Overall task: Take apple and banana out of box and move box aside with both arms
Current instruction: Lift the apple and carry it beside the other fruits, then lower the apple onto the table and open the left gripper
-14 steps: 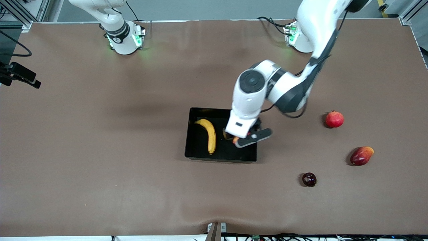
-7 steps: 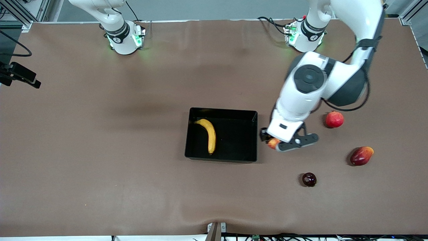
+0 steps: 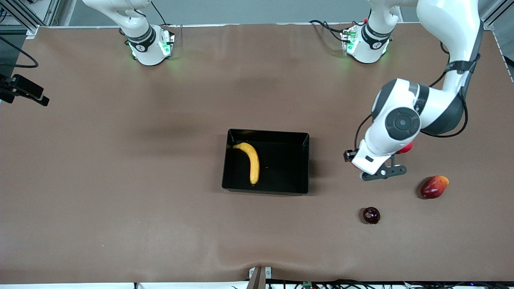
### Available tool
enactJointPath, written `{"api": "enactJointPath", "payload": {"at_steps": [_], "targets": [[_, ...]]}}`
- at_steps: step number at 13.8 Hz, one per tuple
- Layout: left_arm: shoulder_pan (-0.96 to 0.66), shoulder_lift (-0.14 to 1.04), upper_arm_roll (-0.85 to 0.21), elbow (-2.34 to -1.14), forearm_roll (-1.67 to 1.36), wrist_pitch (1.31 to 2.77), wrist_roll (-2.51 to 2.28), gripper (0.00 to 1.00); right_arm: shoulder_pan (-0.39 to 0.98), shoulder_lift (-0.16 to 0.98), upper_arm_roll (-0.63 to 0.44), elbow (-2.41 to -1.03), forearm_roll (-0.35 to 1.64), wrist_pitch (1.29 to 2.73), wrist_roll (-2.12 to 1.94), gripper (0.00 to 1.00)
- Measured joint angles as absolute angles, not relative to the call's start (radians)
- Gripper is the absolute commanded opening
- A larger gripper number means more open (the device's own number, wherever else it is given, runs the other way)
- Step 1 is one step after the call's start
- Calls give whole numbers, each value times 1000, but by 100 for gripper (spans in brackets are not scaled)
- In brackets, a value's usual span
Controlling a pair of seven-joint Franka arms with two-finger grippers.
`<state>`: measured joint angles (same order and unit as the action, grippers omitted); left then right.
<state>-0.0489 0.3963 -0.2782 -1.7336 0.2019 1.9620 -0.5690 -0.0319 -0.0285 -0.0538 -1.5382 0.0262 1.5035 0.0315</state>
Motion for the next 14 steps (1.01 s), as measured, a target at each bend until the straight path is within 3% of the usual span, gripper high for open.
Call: {"api": "enactJointPath", "payload": {"at_steps": [14], "targets": [[262,438,-274,-1895,224,2209,-213,0,-32,-28,-54,-1538,26,1503,31,100]]}}
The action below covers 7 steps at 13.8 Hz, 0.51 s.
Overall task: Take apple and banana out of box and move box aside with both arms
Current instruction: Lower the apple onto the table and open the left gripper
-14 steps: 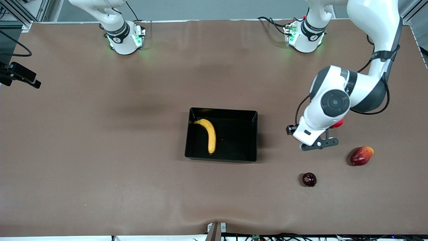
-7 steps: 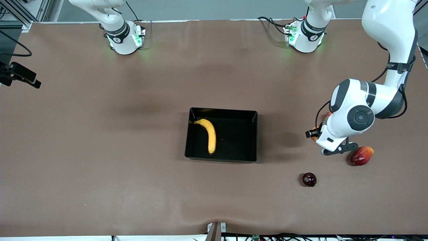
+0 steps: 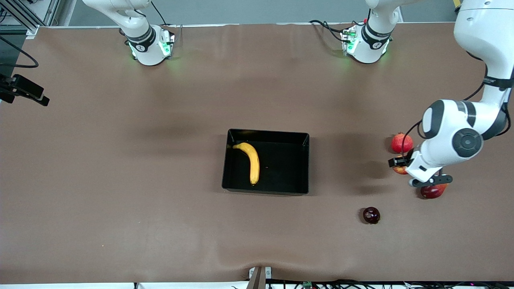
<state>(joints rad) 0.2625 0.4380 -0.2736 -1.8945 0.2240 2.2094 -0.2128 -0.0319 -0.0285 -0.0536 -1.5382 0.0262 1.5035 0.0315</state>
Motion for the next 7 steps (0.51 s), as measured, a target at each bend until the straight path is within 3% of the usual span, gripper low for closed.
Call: {"api": "enactJointPath", "payload": {"at_steps": [7], "targets": [[333,489,-273,-1927,224,2379,-72,0,-32,-28,-54,-1538,26,1503,31,100]]}}
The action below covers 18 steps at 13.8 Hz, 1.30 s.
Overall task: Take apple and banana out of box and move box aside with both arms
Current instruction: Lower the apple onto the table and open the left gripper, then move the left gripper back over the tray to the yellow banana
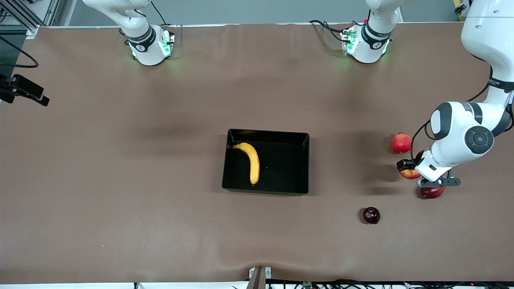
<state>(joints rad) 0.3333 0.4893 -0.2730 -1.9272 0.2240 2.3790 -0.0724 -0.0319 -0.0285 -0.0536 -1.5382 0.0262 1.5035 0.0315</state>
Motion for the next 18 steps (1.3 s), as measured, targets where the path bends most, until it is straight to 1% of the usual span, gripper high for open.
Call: {"api": "enactJointPath", "payload": {"at_steps": [6,7,8,9,14,16,18], "targets": [[347,577,-273,-1928,224,2499,-54,0,-32,-28,-54,-1538,26,1503,31,100],[348,580,-273,-1927,224,2507,-54,15,-32,-28,-54,-1538,26,1504,31,100],[350,581,-273,-1927,224,2510,-54,60,-32,-28,-54,-1538,26,1504,31,100],[350,580,-273,-1928,224,2510,-54,100,-32,-28,-54,-1538,26,1504,31,100],[351,570,-282,-1920,224,2507,-54,100,-32,-28,-53,-1538,26,1504,31,100],[351,528,-316,-1907,224,2426,-67,100,-32,-28,-53,-1538,26,1504,31,100],[349,461,-359,-1887,224,2313,-96,100,-32,-27,-53,-1538,26,1504,31,100]]}}
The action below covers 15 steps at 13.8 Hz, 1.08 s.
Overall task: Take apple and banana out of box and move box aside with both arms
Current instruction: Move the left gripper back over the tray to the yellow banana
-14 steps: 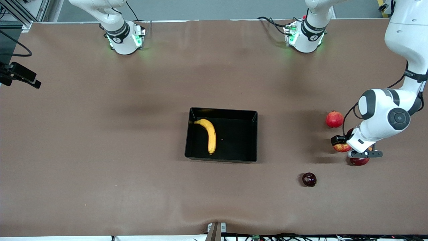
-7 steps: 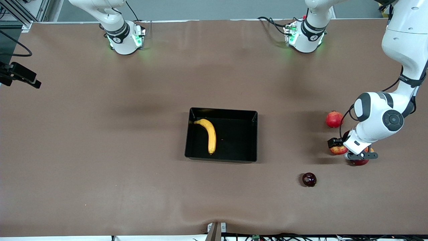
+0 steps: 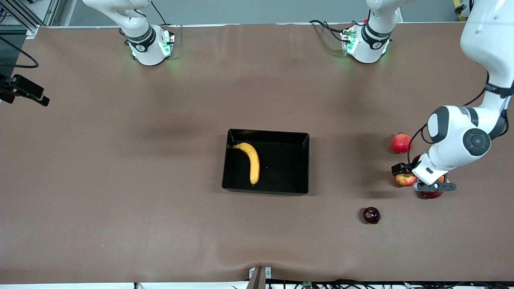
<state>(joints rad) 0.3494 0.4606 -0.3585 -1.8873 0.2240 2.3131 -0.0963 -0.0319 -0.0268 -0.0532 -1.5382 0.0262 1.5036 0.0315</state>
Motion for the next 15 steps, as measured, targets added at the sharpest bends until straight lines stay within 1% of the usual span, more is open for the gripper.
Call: {"api": "enactJointPath", "payload": {"at_steps": [3,5,9,12,15], "targets": [[349,371,-439,-1841,224,2129,-182,100,-32,-25,-53,-1538,26,1504,31,100],[348,347,-519,-1804,224,2045,-259,100,-32,-25,-53,-1538,26,1504,31,100],[325,350,-677,-1773,224,2023,-370,100,-32,-25,-53,-1538,26,1504,31,100],[211,392,-693,-1715,224,2025,-459,100,-32,-25,-53,-1538,26,1504,31,100],[58,504,-682,-1601,235,2027,-586,100,-32,-24,-53,-1538,26,1504,31,100]]}}
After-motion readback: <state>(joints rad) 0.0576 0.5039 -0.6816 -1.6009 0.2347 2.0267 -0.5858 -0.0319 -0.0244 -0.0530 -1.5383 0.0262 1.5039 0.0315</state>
